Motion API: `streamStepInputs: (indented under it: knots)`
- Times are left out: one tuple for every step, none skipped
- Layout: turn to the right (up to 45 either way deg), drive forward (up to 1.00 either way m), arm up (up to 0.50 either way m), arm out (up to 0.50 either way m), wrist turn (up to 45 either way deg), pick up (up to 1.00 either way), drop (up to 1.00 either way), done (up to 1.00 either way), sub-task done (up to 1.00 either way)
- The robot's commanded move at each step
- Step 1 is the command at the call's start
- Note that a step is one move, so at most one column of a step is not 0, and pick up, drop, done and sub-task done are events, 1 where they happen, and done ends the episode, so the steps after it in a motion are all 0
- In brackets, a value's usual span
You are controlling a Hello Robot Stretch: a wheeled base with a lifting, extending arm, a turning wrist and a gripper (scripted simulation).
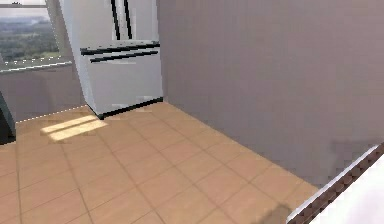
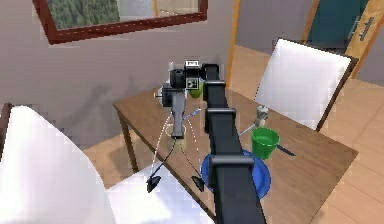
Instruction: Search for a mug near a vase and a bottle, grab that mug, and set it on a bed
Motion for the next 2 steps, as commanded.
streamStepInputs:
  knots:
    - [0.0,0.0,0.0,0.0,45.0,0.0,0.0,0.0,0.0]
    - [0.0,0.0,0.0,0.0,45.0,0.0,0.0,0.0,0.0]
